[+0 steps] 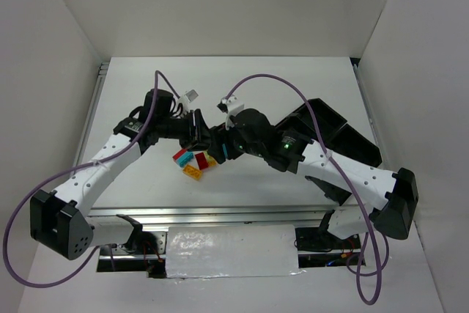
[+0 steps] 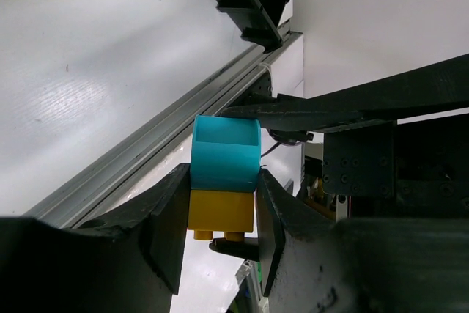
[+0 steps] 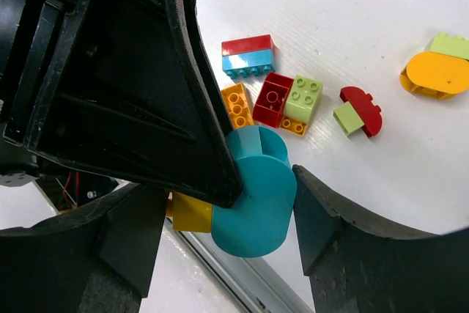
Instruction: Sort the legos into containers by color
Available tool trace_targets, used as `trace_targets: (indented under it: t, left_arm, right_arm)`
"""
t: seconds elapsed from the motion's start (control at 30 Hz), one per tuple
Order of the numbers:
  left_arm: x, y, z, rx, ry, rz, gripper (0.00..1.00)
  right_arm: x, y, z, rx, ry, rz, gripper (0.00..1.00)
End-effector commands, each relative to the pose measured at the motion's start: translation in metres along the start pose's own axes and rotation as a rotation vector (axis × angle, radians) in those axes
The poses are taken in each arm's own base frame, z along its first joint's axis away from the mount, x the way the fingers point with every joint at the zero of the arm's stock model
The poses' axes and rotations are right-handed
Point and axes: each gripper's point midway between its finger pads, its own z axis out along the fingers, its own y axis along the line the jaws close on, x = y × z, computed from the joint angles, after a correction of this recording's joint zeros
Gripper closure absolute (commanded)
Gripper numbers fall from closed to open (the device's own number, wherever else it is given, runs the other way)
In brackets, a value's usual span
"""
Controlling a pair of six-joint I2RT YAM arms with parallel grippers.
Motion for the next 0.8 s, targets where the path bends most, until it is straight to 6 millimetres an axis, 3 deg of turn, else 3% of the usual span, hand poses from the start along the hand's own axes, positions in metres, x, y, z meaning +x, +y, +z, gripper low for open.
trace_targets:
  t: [0.0,0.07,0.13,0.27,0.3,0.33,0.37,0.6,0.67,0.77]
  left_arm:
    - [0.012,-0.038,-0.005,0.147,0.08,0.088,0.75]
    - [0.011,-0.041,-0.006,0.156,0.08,0.104,0.91]
    - [0.012,-0.039,-0.006,0.145,0.081,0.11,1.0]
    - [0.007,-0.04,-0.009,0.122,0.056,0.147,1.0]
    - [0.006,-0.04,-0.01,0.115,0.047,0.15,1.0]
    - [0.005,-0.041,-0.011,0.112,0.041,0.154,1.0]
    - [0.003,-0.041,-0.012,0.108,0.031,0.164,1.0]
    - [-0.002,-0.04,-0.013,0.076,0.008,0.183,1.0]
    - [-0.003,-0.039,-0.013,0.072,0.002,0.2,1.0]
    - [-0.007,-0.034,-0.013,0.041,-0.013,0.23,1.0]
  right_arm:
    - [-0.034,0.007,0.002,-0.012,-0.106,0.013,0.75]
    - [-0.035,0.006,0.002,-0.011,-0.105,0.019,0.75]
    - [-0.034,0.007,0.002,-0.018,-0.102,0.02,0.73]
    - [-0.031,0.009,0.001,-0.039,-0.094,0.02,0.64]
    - [-0.029,0.01,0.001,-0.045,-0.091,0.02,0.53]
    - [-0.029,0.012,0.001,-0.056,-0.089,0.027,0.15]
    - [-0.026,0.011,0.001,-0.058,-0.083,0.033,0.01]
    - [-0.017,0.012,-0.006,-0.155,-0.036,0.067,0.0]
    - [-0.015,0.014,-0.016,-0.203,-0.026,0.077,0.0]
    - [-0.02,-0.001,-0.034,-0.238,-0.045,0.117,0.0]
